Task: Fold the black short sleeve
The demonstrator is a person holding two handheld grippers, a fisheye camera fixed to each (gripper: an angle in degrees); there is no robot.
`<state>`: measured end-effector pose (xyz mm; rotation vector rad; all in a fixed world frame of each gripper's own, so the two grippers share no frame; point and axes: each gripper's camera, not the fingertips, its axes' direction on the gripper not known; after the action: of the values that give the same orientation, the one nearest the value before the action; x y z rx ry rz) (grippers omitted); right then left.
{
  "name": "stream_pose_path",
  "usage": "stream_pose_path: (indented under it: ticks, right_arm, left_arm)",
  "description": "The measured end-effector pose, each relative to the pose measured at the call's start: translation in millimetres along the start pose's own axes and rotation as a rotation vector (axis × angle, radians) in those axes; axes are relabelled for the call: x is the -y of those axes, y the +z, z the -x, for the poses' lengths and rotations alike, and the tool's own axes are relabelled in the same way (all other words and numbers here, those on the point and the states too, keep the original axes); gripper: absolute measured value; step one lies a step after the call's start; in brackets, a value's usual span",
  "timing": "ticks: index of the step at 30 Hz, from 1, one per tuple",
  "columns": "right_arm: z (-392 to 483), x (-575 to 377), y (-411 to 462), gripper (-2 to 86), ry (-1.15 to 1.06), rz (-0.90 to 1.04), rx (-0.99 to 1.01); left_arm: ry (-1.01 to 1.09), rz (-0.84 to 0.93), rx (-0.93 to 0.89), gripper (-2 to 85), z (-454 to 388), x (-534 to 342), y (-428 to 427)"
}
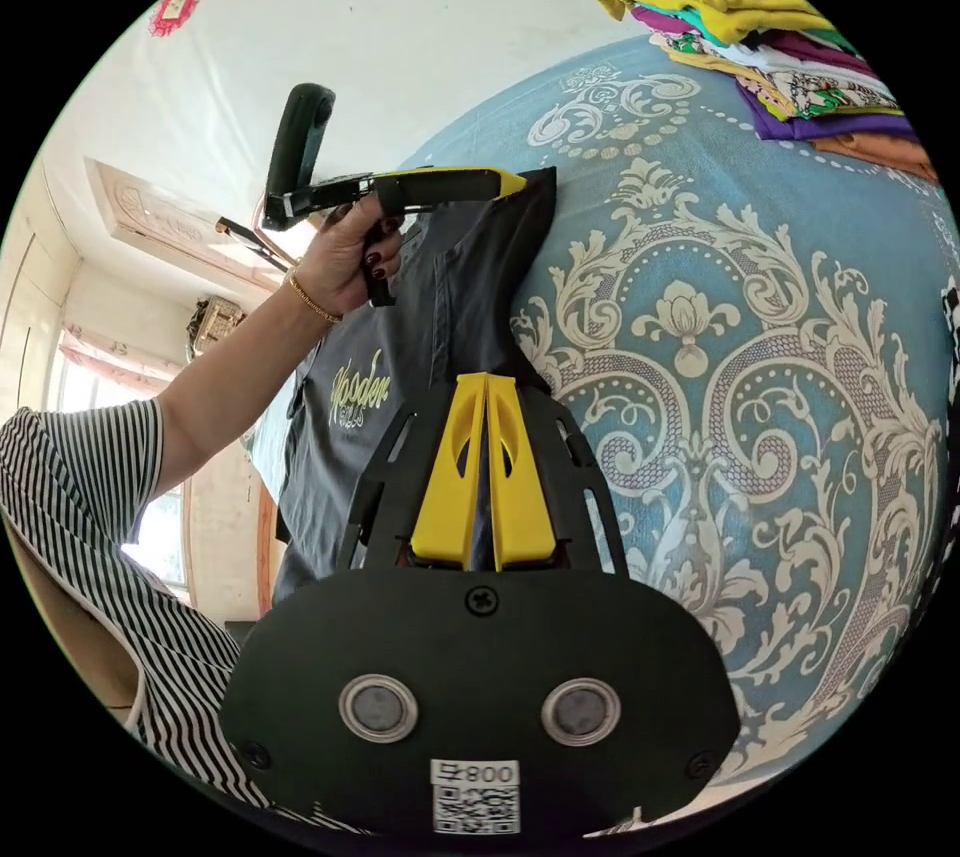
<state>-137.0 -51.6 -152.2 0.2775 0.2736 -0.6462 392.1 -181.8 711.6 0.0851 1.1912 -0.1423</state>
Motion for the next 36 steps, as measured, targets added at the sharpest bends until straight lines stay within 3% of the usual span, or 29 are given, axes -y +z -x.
stream_pose_path:
  ticks: [4, 7, 17, 20, 26, 31, 36]
  right_arm:
    - [-6, -2, 1, 0.0, 0.033, -0.013, 0.023]
    - [-4, -3, 3, 0.0, 0.033, -0.013, 0.021]
    - [1, -9, 0, 0.0, 0.042, -0.037, 0.009]
    - [4, -10, 7, 0.0, 0.044, -0.015, -0.004]
    - [8, -15, 6, 0.0, 0.054, -0.020, 0.001]
    - [13, -21, 7, 0.0, 0.057, -0.037, 0.008]
    - [31, -29, -8, 0.0, 0.008, -0.134, 0.004]
  left_arm:
    - [0.057, 0.049, -0.111, 0.2, -25, -21, 3]
    - [0.070, 0.133, -0.058, 0.1, -39, -29, 26]
    - [0.098, 0.051, -0.095, 0.1, -62, -39, 7]
    - [0.090, 0.117, -0.091, 0.2, -69, -46, 20]
    - [0.078, -0.015, -0.118, 0.1, -77, -52, -4]
    - [0.045, 0.080, -0.115, 0.1, -82, -64, 17]
    - [0.047, -0.026, -0.108, 0.1, -82, -57, -2]
